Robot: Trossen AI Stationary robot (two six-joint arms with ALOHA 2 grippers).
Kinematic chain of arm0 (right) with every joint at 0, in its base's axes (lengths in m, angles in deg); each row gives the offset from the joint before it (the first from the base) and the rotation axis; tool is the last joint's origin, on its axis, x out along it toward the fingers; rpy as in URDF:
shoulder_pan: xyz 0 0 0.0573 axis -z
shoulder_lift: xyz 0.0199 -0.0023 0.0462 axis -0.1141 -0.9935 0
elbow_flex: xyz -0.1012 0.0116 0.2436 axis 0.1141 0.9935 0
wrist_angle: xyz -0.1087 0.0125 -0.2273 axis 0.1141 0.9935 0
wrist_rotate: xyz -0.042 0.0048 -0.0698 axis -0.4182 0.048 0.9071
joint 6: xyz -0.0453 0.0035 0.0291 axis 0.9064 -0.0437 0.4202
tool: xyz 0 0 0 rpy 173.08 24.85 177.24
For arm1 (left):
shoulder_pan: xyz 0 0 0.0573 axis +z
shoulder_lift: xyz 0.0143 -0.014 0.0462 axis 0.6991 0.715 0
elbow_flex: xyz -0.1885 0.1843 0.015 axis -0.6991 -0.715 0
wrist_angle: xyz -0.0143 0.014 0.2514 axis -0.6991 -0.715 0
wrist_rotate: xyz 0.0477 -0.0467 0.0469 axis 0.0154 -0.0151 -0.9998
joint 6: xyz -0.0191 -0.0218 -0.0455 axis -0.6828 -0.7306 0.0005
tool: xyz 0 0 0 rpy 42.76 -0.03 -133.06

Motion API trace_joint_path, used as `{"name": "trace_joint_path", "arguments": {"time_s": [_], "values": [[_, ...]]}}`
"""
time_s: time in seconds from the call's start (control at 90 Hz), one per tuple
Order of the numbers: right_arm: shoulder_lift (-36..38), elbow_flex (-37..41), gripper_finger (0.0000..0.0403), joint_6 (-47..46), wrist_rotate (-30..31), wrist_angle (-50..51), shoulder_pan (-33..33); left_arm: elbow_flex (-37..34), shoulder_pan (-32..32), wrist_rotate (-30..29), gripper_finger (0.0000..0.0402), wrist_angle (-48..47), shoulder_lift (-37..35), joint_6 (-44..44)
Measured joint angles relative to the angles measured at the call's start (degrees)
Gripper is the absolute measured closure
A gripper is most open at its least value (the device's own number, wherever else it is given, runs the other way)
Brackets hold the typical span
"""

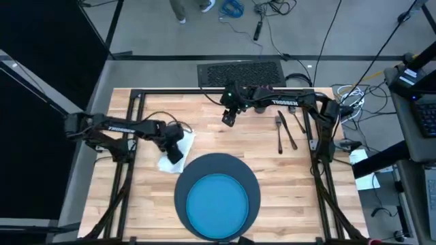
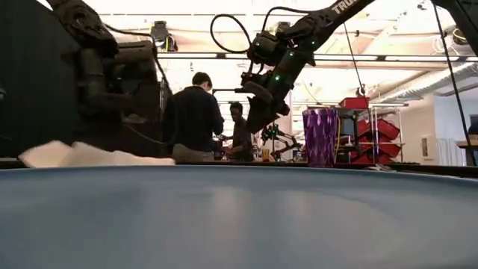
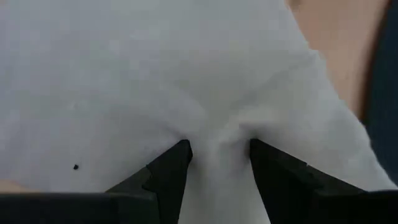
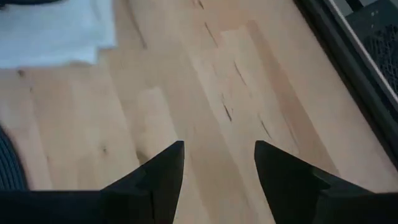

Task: Set table place
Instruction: Move the table napkin beside the placemat

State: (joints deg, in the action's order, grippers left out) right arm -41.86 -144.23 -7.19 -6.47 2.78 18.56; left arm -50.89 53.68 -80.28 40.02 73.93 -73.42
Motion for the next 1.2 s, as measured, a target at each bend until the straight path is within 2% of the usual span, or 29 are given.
{"name": "trace_joint_path", "arguments": {"time_s": [0.2,0.344,0.422,0.567,0.8,0.867,0.978,1.2], "values": [[0.00,0.00,0.0220,0.36,-0.02,1.33,-0.46,-0.15,-12.00,-0.55,0.0239,-4.82,-1.71,-12.44],[0.00,0.00,0.0220,0.90,-0.04,2.33,-1.22,-0.19,-22.15,3.51,0.0239,-3.24,-1.80,-22.00],[0.00,0.00,0.0220,0.90,-0.04,2.79,-1.68,-0.21,-28.07,6.54,0.0239,-1.40,-1.78,-28.34],[0.00,0.00,0.0220,0.88,-0.04,2.87,-2.74,-0.23,-38.66,6.76,0.0239,4.01,-1.78,-41.82],[0.00,0.00,0.0220,-0.49,-0.06,2.81,-5.09,-0.21,-51.63,2.85,0.0239,16.28,-1.78,-59.73],[0.00,0.00,0.0220,-0.63,-0.04,2.80,-5.81,-0.05,-54.26,0.62,0.0239,18.58,-1.78,-61.75],[0.00,0.00,0.0220,-0.95,-0.07,2.41,-6.67,2.33,-56.22,-3.56,0.0240,16.70,-2.54,-61.95],[0.00,0.00,0.0220,-3.92,-0.10,1.31,-7.00,6.56,-56.46,-8.32,0.0240,0.18,-5.16,-58.92]]}}
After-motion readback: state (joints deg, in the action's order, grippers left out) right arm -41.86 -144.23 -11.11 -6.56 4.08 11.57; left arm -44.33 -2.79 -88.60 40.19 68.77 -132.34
